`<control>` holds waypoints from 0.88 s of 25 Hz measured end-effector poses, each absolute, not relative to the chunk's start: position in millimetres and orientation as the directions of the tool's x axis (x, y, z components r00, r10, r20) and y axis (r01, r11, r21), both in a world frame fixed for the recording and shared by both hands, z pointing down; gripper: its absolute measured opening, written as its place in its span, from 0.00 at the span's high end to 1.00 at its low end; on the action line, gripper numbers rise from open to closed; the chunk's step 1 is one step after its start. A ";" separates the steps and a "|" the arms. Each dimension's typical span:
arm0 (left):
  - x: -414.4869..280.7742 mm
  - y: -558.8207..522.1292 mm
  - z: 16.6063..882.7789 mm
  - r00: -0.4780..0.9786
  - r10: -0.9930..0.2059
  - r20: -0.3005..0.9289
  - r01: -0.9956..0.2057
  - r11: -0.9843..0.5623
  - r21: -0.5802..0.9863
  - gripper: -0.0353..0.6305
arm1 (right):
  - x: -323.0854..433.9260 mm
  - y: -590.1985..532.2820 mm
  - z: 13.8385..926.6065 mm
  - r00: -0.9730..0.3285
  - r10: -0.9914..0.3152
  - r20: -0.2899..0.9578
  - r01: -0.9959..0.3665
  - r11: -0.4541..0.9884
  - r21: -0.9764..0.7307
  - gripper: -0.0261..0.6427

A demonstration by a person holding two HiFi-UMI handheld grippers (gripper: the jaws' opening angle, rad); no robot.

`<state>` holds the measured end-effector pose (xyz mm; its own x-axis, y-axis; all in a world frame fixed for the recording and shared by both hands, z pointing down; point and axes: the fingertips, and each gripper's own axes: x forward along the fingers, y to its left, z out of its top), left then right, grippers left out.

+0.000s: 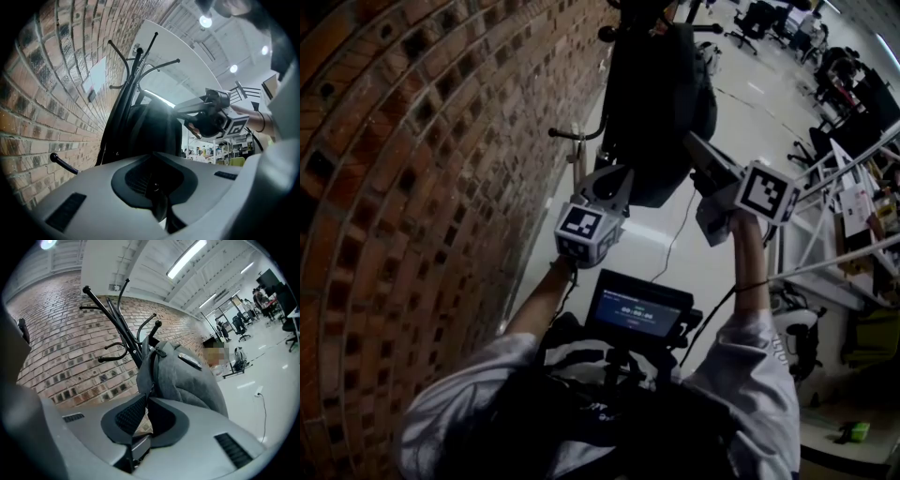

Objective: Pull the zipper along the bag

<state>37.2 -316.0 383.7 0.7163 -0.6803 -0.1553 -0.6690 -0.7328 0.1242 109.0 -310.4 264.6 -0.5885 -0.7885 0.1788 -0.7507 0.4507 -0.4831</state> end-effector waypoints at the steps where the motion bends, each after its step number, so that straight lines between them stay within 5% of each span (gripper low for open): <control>1: 38.2 -315.2 382.1 0.718 -0.678 -0.157 -0.669 -0.735 0.114 0.94 | 109.1 -311.4 260.8 -0.589 -0.787 0.183 -0.754 0.455 -0.474 0.92; 8: 47.1 -309.9 361.7 0.738 -0.651 -0.181 -0.659 -0.752 0.014 0.94 | 93.1 -315.9 233.6 -0.696 -0.704 0.142 -0.656 0.543 -0.524 0.91; 22: 39.1 -312.5 371.0 0.731 -0.660 -0.172 -0.667 -0.745 0.020 0.94 | 101.8 -335.0 210.6 -0.774 -0.572 0.270 -0.582 0.478 -0.657 0.89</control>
